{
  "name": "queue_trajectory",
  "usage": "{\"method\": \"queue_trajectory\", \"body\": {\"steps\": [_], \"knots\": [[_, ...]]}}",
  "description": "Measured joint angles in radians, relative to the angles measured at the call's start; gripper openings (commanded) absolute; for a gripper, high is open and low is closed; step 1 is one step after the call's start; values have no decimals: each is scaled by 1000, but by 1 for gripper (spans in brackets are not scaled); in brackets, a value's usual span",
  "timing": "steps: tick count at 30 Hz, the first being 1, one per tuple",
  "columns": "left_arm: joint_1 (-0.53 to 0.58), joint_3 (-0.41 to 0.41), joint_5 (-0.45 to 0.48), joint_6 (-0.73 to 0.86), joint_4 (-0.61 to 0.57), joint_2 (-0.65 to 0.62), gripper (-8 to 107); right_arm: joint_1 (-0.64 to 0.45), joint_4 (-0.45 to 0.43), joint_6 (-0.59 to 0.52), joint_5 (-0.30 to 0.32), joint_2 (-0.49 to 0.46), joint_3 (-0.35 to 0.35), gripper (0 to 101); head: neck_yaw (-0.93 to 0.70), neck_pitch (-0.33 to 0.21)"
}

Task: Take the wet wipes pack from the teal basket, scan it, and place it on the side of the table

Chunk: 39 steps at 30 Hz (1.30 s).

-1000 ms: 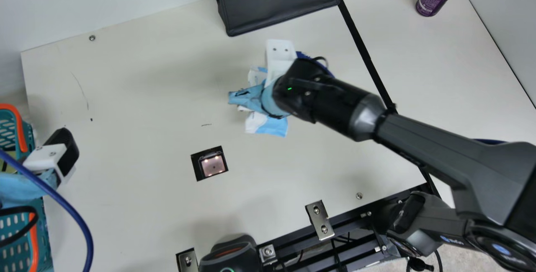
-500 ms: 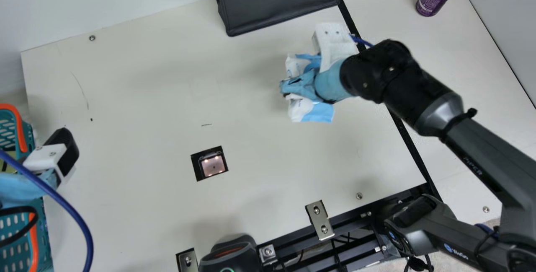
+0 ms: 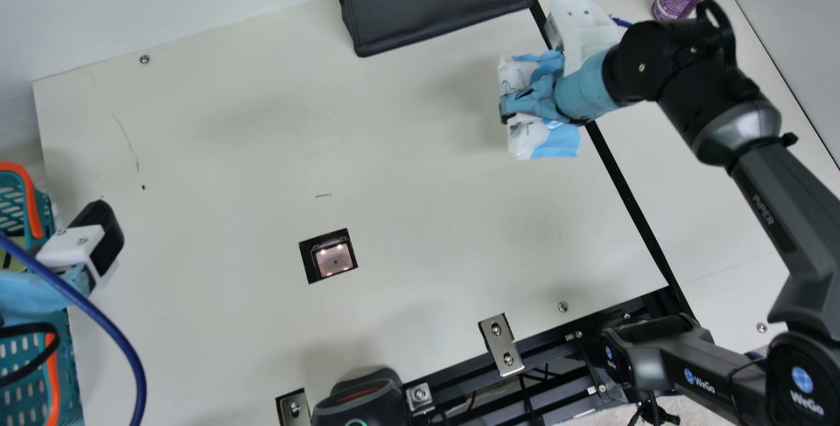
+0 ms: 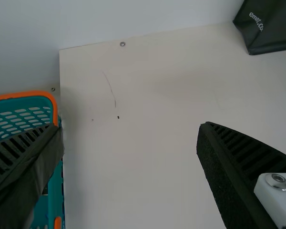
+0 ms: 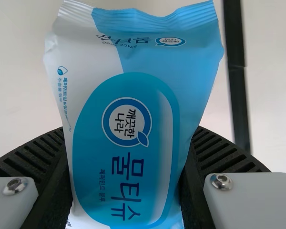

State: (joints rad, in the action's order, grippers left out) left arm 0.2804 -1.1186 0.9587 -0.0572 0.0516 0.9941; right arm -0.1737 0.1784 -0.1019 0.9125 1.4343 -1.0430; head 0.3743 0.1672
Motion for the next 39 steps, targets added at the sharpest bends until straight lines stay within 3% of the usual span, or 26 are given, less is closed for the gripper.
{"method": "queue_trajectory", "body": {"steps": [14,31,39], "knots": [[0,0,0,0,0,0,90,-196,-42,-188,39,152,-158,0,0,0],[0,0,0,0,0,0,90,-231,-156,-224,60,366,-383,0,0,0],[0,0,0,0,0,0,90,-247,-168,-251,61,465,-494,0,0,0]]}}
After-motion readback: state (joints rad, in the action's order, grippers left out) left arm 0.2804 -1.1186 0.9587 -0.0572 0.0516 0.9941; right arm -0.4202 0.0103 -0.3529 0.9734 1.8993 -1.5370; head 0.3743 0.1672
